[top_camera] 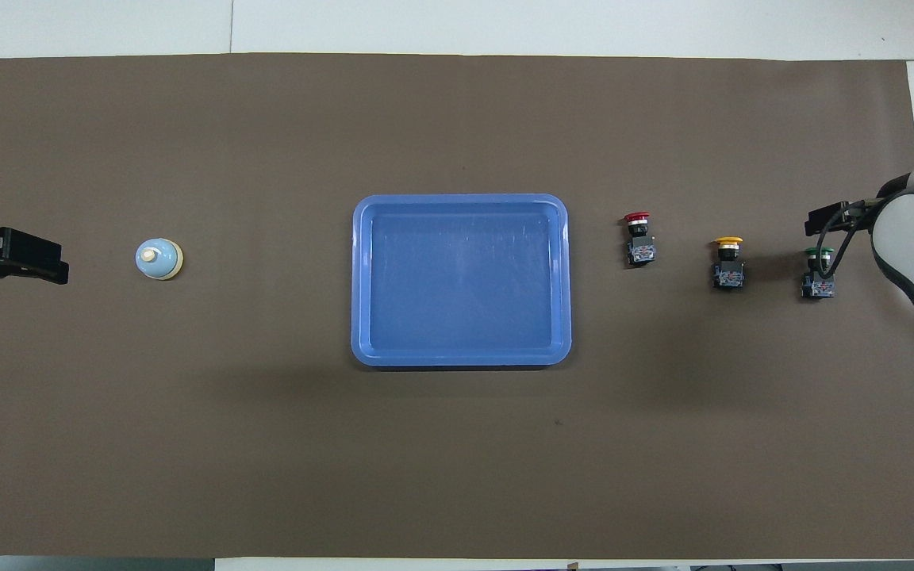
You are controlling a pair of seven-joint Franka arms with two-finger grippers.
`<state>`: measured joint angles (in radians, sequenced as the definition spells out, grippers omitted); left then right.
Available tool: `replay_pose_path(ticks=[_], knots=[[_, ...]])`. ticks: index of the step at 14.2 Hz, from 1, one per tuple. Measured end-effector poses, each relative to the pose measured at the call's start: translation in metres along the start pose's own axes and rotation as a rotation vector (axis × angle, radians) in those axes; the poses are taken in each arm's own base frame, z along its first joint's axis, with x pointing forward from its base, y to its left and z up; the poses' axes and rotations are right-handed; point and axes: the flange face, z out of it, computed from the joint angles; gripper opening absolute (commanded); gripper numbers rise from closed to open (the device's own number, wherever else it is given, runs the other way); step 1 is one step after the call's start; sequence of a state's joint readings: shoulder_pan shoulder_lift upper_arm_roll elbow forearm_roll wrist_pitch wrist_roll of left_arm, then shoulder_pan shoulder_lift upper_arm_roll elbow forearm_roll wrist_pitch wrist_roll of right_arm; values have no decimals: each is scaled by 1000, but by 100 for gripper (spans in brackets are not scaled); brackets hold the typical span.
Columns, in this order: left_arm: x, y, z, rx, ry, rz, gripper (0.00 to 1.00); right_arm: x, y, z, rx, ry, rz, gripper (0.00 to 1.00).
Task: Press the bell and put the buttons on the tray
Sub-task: 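Lower the right gripper onto the green-capped button and grasp it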
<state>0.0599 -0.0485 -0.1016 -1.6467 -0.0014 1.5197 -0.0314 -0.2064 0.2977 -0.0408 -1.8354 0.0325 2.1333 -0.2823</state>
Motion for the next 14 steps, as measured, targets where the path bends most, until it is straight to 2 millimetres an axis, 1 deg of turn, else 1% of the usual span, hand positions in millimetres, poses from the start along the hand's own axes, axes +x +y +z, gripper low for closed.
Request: replay_pose_path(ticks=[2, 5, 10, 12, 13, 14], knots=[[0, 0, 0, 0, 0, 0, 100, -7, 5, 19, 2, -11, -15, 100], [0, 0, 0, 0, 0, 0, 100, -18, 8, 41, 12, -42, -41, 100], [0, 0, 0, 0, 0, 0, 100, -34, 8, 67, 15, -54, -53, 100], [0, 0, 0, 0, 0, 0, 100, -42, 11, 77, 13, -48, -64, 100], [0, 0, 0, 0, 0, 0, 100, -46, 15, 81, 12, -45, -63, 94], [0, 0, 0, 0, 0, 0, 100, -51, 19, 83, 11, -42, -62, 81]])
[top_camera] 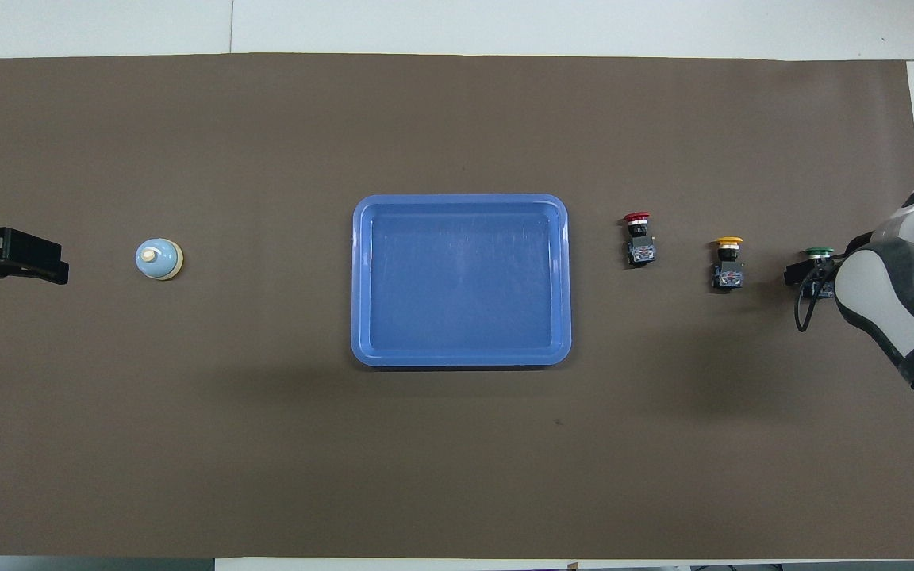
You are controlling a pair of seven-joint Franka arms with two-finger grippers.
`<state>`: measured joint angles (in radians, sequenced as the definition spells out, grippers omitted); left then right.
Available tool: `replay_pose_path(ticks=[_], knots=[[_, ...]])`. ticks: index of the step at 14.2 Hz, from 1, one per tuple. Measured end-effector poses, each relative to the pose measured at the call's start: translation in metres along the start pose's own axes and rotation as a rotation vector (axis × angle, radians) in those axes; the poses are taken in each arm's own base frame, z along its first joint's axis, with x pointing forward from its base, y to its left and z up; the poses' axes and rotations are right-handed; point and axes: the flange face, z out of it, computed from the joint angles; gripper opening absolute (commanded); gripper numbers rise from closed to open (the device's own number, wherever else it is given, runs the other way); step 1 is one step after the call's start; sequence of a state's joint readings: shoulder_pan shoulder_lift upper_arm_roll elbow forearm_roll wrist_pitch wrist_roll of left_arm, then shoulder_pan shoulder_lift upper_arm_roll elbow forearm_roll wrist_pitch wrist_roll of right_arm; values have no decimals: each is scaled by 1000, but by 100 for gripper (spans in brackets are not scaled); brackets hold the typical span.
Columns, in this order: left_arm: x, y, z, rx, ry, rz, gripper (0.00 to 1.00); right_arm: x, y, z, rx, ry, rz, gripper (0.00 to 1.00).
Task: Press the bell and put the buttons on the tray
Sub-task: 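Lower the right gripper onto the green-capped button and grasp it, then carry the green button into the blue tray and release it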
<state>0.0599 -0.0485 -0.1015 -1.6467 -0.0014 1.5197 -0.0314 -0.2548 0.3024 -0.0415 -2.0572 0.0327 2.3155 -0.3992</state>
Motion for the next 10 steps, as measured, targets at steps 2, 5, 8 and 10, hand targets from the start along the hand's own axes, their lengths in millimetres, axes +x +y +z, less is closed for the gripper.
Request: replay_pose_path(ticks=[2, 5, 8, 10], knots=[[0, 0, 0, 0, 0, 0, 100, -7, 4, 4, -2, 7, 5, 34], [0, 0, 0, 0, 0, 0, 100, -9, 4, 1, -6, 15, 6, 0], [0, 0, 0, 0, 0, 0, 100, -3, -2, -9, -12, 38, -8, 0], [0, 0, 0, 0, 0, 0, 100, 12, -22, -27, -19, 71, -22, 0]])
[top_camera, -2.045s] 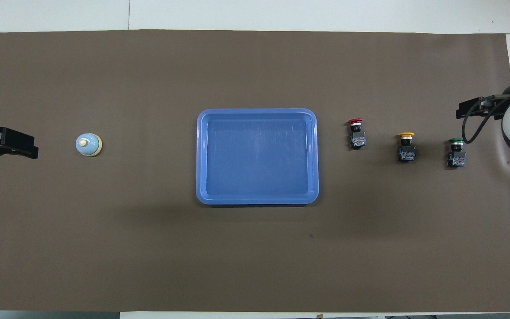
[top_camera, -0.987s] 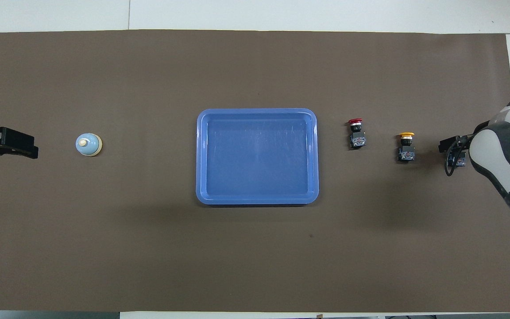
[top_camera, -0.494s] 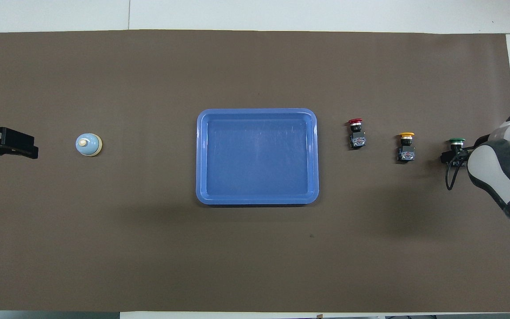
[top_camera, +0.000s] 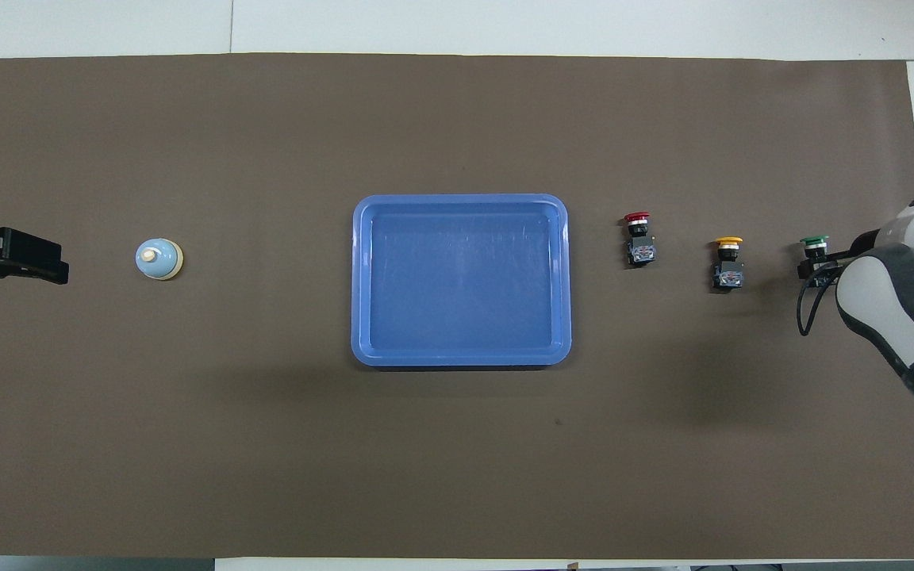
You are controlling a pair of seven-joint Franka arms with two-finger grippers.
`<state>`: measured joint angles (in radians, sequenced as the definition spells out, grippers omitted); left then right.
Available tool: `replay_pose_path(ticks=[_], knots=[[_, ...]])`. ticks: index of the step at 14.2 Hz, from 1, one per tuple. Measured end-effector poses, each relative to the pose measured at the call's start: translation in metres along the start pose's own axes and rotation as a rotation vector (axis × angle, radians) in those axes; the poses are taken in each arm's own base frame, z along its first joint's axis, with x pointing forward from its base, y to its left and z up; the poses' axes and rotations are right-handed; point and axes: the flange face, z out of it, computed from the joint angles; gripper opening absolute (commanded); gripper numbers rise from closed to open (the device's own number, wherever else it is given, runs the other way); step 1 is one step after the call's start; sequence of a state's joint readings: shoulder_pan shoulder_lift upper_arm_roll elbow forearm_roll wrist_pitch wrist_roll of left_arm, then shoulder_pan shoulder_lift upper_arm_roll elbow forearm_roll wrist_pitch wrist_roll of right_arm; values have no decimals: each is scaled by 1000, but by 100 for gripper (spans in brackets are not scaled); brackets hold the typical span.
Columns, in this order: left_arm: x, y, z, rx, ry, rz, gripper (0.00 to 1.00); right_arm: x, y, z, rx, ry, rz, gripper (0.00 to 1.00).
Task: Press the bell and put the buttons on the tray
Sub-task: 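Carry the green button into the blue tray and release it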
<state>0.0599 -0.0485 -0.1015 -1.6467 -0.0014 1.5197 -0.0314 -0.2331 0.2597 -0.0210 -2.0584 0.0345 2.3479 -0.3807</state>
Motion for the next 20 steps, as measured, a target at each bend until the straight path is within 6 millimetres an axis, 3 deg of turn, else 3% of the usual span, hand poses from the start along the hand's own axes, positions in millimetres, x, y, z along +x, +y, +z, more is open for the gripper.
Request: replay_pose_path(ticks=[2, 3, 6, 9, 12, 13, 15, 16, 18, 20], knots=[[0, 0, 0, 0, 0, 0, 100, 24, -41, -24, 4, 5, 25, 0], [0, 0, 0, 0, 0, 0, 100, 38, -72, -38, 9, 1, 52, 0], [0, 0, 0, 0, 0, 0, 100, 66, -192, -66, 18, 2, 138, 0], [0, 0, 0, 0, 0, 0, 100, 71, -312, -90, 24, -12, 193, 0], [0, 0, 0, 0, 0, 0, 100, 74, -396, -90, 30, -7, 237, 0], [0, 0, 0, 0, 0, 0, 100, 76, -414, -79, 27, -13, 242, 0], [0, 0, 0, 0, 0, 0, 100, 82, -426, -52, 25, -15, 247, 2], [0, 0, 0, 0, 0, 0, 100, 85, -424, -38, 22, -18, 254, 8], [0, 0, 0, 0, 0, 0, 100, 88, -421, -21, 17, -21, 275, 30], [0, 0, 0, 0, 0, 0, 100, 89, -424, -14, 21, -11, 277, 38]])
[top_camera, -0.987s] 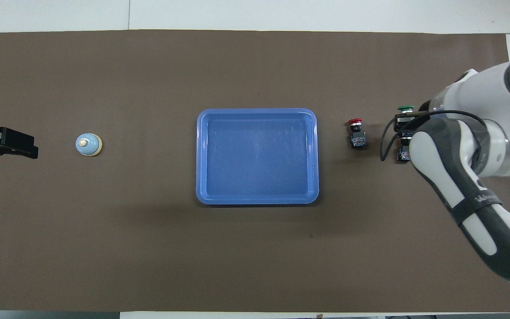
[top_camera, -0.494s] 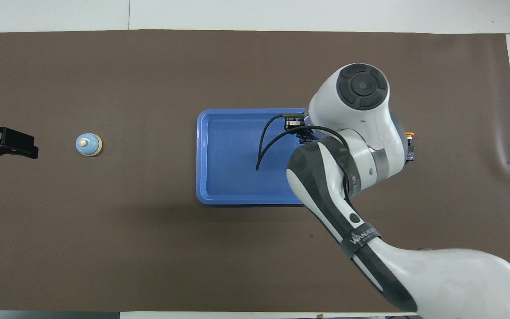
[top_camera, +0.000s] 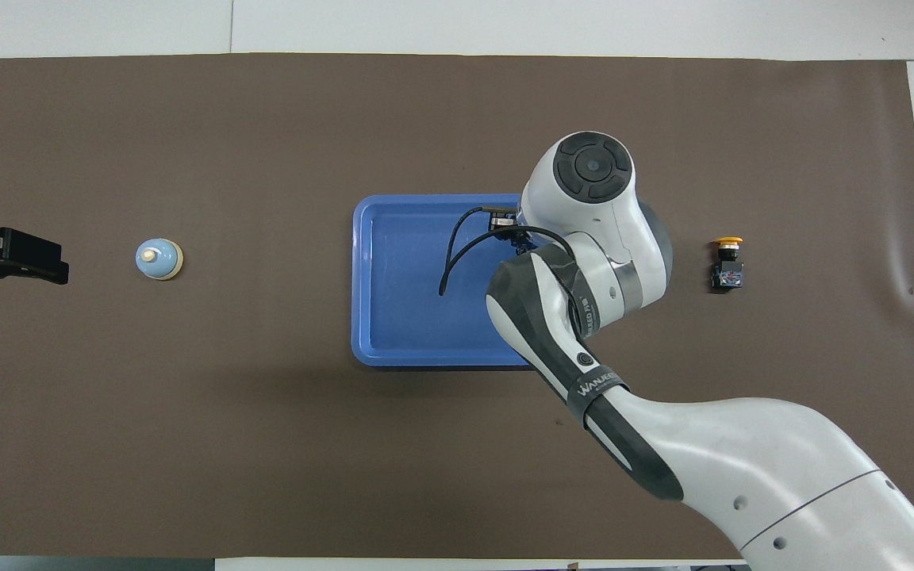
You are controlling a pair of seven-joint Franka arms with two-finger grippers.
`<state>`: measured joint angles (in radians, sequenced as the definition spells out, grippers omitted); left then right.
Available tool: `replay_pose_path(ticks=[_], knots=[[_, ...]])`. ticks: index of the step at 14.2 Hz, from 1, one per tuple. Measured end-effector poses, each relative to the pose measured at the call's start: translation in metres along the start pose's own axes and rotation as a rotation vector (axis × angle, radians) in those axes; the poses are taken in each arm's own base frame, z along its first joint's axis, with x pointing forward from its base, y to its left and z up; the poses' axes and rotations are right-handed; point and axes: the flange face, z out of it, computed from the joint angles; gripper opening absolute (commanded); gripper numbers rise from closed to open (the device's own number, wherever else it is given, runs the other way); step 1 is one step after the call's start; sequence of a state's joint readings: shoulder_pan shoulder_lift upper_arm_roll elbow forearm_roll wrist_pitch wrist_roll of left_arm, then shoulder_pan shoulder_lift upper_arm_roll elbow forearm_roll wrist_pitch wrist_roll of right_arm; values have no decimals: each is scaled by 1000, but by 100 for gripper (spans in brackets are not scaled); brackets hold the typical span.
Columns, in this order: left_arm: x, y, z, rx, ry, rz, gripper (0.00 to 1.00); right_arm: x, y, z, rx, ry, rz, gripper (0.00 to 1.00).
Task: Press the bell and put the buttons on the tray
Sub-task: 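Carry the green button into the blue tray and release it, then move the right gripper to the yellow-capped button and grasp it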
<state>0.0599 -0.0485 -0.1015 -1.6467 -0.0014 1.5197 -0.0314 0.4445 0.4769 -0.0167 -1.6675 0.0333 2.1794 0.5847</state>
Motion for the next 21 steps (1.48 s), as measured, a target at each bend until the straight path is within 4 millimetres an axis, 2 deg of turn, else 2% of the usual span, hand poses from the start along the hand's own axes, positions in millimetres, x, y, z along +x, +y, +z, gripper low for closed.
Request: replay_pose_path(ticks=[1, 2, 6, 8, 9, 10, 12, 13, 14, 16, 17, 18, 21], knots=[[0, 0, 0, 0, 0, 0, 100, 0, -1, 2, 3, 5, 1, 65], [0, 0, 0, 0, 0, 0, 100, -1, -1, 4, 5, 8, 3, 100], [0, 0, 0, 0, 0, 0, 100, -1, -4, -3, 6, 9, 13, 100], [0, 0, 0, 0, 0, 0, 100, 9, 4, -29, -8, 3, 23, 100], [0, 0, 0, 0, 0, 0, 100, 18, 18, -48, -12, 7, 20, 100], [0, 0, 0, 0, 0, 0, 100, 28, 39, -68, -13, 11, 6, 100], [0, 0, 0, 0, 0, 0, 100, 49, 101, -96, -16, 11, -40, 100], [0, 0, 0, 0, 0, 0, 100, 58, 137, -101, -20, 5, -59, 100], [0, 0, 0, 0, 0, 0, 100, 65, 174, -99, -24, -6, -64, 100], [0, 0, 0, 0, 0, 0, 100, 70, 242, -80, -26, -24, -76, 100], [0, 0, 0, 0, 0, 0, 100, 67, 265, -67, -25, -23, -91, 100], [0, 0, 0, 0, 0, 0, 100, 61, 279, -53, -25, -20, -102, 100], [0, 0, 0, 0, 0, 0, 100, 38, 292, -21, -24, -17, -123, 100]])
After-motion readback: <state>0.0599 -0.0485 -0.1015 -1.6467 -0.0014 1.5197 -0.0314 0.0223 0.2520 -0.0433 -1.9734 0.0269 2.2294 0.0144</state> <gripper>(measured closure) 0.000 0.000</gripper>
